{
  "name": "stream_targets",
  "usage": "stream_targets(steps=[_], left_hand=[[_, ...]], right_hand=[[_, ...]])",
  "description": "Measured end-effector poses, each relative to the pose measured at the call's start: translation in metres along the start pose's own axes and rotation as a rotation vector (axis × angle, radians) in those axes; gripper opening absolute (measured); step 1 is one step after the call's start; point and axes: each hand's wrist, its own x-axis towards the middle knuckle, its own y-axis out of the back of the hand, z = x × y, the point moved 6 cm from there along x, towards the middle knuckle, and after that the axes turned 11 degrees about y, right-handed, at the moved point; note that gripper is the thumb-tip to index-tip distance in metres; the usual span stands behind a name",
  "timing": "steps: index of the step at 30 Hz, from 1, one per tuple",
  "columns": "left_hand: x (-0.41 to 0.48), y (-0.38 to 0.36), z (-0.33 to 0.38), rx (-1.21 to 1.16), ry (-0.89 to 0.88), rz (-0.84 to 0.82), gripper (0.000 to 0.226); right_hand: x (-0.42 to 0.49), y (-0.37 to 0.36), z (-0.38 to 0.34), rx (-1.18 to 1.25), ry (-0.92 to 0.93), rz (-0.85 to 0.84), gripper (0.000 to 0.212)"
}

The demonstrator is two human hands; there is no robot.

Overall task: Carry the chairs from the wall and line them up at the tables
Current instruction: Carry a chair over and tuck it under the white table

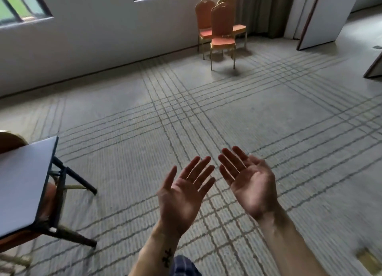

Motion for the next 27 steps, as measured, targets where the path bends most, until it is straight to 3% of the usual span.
stream_targets(steps=[7,11,19,27], left_hand=[[0.152,0.0,0.096,-0.031,-0.018,0.014,0.061],[0.273,-0.004,0.187,-0.047,-0.012,0.003,0.061],[0.42,-0.071,0.329,0.034,0.018,-0.092,0.06],[0.572,-0.08,0.426,-0.045,0.016,-0.091,0.059]], right_hand=[[0.17,-0.023,0.011,-0.038,-0.05,0.027,0.043],[0.31,-0.064,0.019,-0.07,-0.022,0.059,0.042],[0.476,-0.174,0.007,-0.083,0.063,0.0,0.044],[0.661,-0.204,0.022,-0.05,0.011,0.006,0.043]])
